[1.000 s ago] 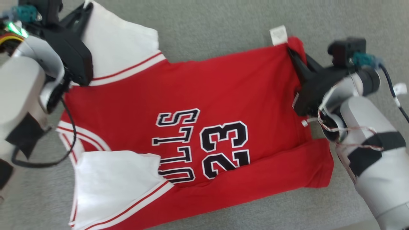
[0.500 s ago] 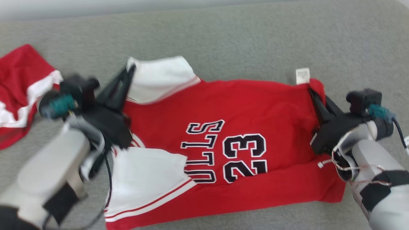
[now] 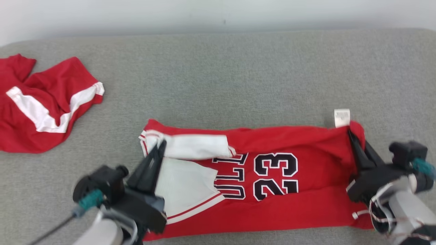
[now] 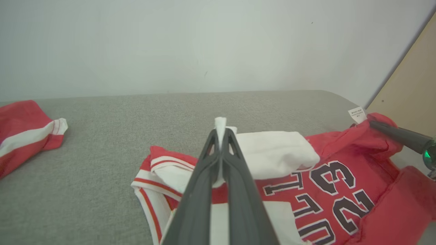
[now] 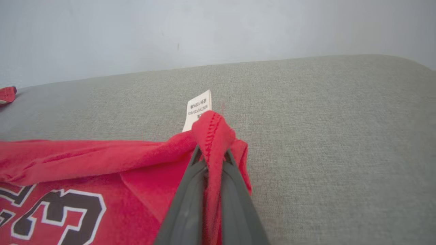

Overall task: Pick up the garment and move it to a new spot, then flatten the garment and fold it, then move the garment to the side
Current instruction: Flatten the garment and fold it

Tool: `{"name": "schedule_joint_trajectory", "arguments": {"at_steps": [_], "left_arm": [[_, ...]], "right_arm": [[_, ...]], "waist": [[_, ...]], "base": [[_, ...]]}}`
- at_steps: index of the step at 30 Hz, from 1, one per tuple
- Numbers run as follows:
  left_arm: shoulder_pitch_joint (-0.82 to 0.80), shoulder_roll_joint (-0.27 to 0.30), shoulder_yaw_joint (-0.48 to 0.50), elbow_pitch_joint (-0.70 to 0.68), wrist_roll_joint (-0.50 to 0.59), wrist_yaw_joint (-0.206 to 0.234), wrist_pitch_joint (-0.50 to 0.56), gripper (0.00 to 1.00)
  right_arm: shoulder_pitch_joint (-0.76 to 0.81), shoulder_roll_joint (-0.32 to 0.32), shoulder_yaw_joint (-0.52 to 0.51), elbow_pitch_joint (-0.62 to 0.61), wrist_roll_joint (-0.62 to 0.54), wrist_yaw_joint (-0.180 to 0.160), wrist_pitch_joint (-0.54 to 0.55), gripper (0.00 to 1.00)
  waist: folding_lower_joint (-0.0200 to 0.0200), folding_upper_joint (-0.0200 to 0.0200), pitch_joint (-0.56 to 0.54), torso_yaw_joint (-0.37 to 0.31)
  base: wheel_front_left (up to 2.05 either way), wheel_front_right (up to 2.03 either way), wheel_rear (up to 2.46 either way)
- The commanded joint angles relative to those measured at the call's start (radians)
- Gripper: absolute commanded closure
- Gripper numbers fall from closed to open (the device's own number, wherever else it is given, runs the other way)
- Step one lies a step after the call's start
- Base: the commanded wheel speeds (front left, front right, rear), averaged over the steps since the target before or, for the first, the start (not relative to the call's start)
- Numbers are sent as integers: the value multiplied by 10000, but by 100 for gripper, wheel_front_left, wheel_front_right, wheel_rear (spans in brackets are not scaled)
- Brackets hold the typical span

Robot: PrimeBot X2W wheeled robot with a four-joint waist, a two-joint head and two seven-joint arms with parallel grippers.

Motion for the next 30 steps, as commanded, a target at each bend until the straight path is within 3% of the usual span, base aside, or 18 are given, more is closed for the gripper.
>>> {"name": "schedule_joint_trajectory", "arguments": {"at_steps": [1, 12, 13, 14, 15, 23, 30], "left_arm": [[303, -110, 78, -45, 125, -1, -28, 100], [2203, -952, 962, -55, 687, -198, -29, 100], [2327, -995, 1075, 12, 747, -194, -29, 100], [2534, -1128, 1307, 42, 940, -186, -29, 31], [2666, -1219, 1443, 79, 1017, -183, -29, 0], [3388, -1835, 3000, 37, 2123, -247, -30, 0], [3983, -2433, 4821, -636, 3862, -147, -30, 0]], "right_arm": [[312, -80, -91, -163, -17, -29, -64, 100], [2315, 60, -1320, -1853, -284, -29, -97, 100], [2477, 97, -1382, -1976, -322, -29, -97, 72], [2765, 173, -1531, -2126, -286, -29, -98, 0], [2874, 203, -1604, -2217, -307, -29, -98, 0], [3469, 344, -2188, -2627, -349, -29, -96, 0], [3556, 165, -2235, -3143, -84, -29, 43, 0]], "waist": [[2, 1, -180, 141], [2, 1, -440, 151], [2, 1, -451, 144], [2, 1, -485, 158], [2, 1, -505, 165], [2, 1, -668, 179], [2, 1, -752, 297]], "base": [[0, 0, 0], [0, 0, 0], [0, 0, 0], [0, 0, 0], [0, 0, 0], [0, 0, 0], [0, 0, 0]]}}
